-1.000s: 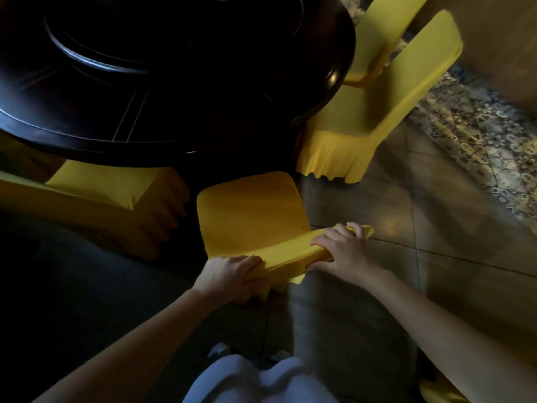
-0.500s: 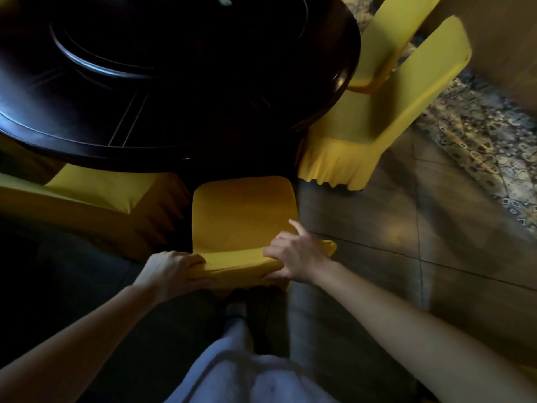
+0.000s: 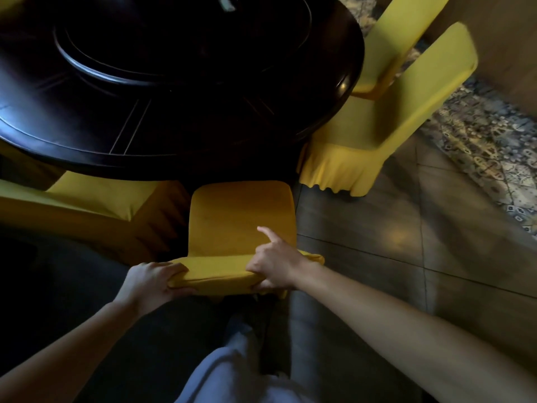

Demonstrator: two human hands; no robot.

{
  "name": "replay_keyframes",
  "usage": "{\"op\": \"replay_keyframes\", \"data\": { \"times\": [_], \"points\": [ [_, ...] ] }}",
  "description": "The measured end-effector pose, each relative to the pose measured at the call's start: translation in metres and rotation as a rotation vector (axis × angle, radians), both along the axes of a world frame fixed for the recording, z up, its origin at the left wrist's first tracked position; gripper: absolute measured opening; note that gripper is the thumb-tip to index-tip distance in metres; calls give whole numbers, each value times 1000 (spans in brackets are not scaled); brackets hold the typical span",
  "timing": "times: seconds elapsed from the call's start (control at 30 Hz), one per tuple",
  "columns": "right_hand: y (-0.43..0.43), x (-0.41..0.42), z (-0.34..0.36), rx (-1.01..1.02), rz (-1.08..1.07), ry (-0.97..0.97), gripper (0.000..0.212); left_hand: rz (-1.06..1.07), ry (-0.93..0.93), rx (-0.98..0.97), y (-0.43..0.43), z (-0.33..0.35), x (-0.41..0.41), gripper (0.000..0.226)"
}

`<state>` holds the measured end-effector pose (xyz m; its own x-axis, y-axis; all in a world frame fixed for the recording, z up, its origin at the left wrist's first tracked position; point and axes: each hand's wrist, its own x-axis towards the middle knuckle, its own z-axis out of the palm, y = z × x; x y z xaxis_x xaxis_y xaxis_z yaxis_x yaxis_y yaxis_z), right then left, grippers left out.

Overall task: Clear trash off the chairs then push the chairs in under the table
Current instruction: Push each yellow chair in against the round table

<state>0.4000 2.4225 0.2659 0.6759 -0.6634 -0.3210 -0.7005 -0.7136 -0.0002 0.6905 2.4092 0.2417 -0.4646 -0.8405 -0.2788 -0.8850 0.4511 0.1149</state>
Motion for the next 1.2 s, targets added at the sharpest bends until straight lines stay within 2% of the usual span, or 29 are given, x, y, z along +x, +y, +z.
{"op": "replay_keyframes", "data": {
  "times": [0.17, 0.4, 0.67, 0.87, 0.97, 1.1, 1.2],
  "points": [
    [-17, -15, -3, 28, -97, -87, 26, 6, 21, -55, -16, -1, -9, 62],
    [-47, -47, -21, -105, -179, -214, 44, -11, 101, -146, -45, -1, -35, 41],
    [-88, -76, -26, -197, -137, -311, 51, 5, 108, -183, -82, -11, -59, 54],
    [-127, -100, -20, -117, -165, -197, 65, 11, 163, -229, -112, -18, -86, 72],
    [-129, -104, -19, -69, -197, -237, 74, 23, 161, -196, -117, -19, -87, 84],
    [-130, -101, -16, 0, -287, -257, 85, 71, 245, -145, -118, -14, -90, 86],
    [-131, -100, -15, 71, -369, -279, 90, 158, 276, -21, -120, -12, -94, 84]
  ]
}}
